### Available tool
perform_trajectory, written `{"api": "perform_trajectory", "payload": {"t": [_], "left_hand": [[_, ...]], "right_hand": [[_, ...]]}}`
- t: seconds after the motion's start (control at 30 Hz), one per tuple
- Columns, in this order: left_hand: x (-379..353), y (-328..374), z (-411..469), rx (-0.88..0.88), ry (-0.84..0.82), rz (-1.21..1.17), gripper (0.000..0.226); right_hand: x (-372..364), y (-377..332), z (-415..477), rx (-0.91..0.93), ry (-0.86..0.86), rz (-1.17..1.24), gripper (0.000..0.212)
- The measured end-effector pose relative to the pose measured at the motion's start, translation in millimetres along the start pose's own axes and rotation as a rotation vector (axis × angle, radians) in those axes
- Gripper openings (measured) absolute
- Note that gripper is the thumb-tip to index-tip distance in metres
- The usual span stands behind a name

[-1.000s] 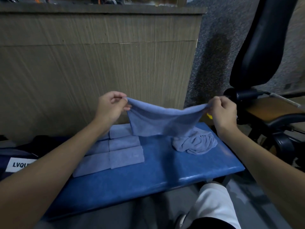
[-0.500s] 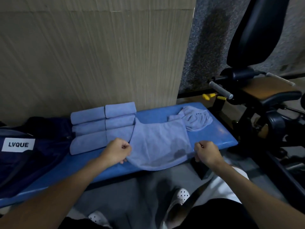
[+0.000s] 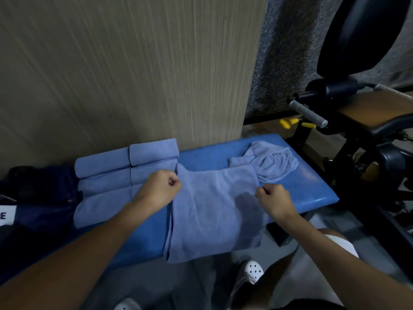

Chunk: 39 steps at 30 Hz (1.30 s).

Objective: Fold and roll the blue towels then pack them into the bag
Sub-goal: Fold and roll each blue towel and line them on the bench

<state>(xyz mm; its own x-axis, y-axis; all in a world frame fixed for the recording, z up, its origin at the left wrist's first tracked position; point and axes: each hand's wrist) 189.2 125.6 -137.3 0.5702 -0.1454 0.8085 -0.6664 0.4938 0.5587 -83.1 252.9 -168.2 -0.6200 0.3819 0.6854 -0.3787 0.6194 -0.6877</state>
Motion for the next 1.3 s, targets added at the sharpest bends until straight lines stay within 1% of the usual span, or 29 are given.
{"api": "perform_trajectory", "payload": {"t": [0.1,0.17,0.2,0.23,0.33,0.47,0.57,0.67,0.73,0.8,0.97,1.07,1.1,1.2,1.3], "left_hand": [[-7,-2,25,-0.016,0.054,-0.007,0.017],[-11,-6,37,-0.014,0.059,0.015,0.013],[-14,-8,43,-0.015,0.062,0.03,0.011],[-16,-10,47,-0.018,0.064,0.048,0.01],[-25,-18,57,-0.026,0.06,0.109,0.011],[-32,-29,61,-0.021,0.046,0.119,0.013],[-33,-29,63,0.002,0.041,0.038,0.018],[-34,-25,65,0.019,0.056,-0.062,0.022],[-34,-21,63,0.002,0.072,-0.105,0.022],[-34,-18,61,-0.021,0.09,-0.144,0.028],[-27,-13,57,-0.026,0.118,-0.26,0.048],[-20,-7,55,-0.002,0.17,-0.335,0.04],[-18,-5,54,0.011,0.194,-0.363,0.035],[-11,1,51,0.067,0.239,-0.463,0.028],[-6,7,47,0.091,0.249,-0.525,0.025]], "right_hand": [[-12,-6,21,0.059,0.003,0.065,0.029],[-19,-8,36,0.107,0.059,0.091,0.024],[-23,-8,42,0.119,0.089,0.095,0.024],[-27,-8,47,0.112,0.108,0.108,0.024],[-35,-11,56,0.045,0.099,0.189,0.009],[-41,-11,64,0.013,0.081,0.236,0.015],[-43,-9,67,-0.001,0.068,0.243,0.008],[-40,-11,64,0.029,0.056,0.269,0.023],[-38,-13,61,0.039,0.035,0.354,0.021],[-36,-14,57,0.046,0.027,0.432,0.017],[-29,-18,47,0.151,0.007,0.495,0.027],[-25,-20,41,0.185,0.0,0.552,0.011],[-24,-20,40,0.197,0.007,0.552,0.009],[-22,-19,36,0.244,0.028,0.551,0.006],[-19,-18,34,0.262,0.062,0.551,0.014]]}}
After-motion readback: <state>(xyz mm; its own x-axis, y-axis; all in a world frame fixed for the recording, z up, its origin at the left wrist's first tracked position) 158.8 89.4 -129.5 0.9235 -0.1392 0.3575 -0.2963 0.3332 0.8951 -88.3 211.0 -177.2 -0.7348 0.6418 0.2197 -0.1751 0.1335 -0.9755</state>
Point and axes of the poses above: each hand's wrist, its own z-axis towards the middle knuckle, its own x-axis out of the back of the hand, y = z × x, and after that the axes turned 13 degrees about -x, right-handed
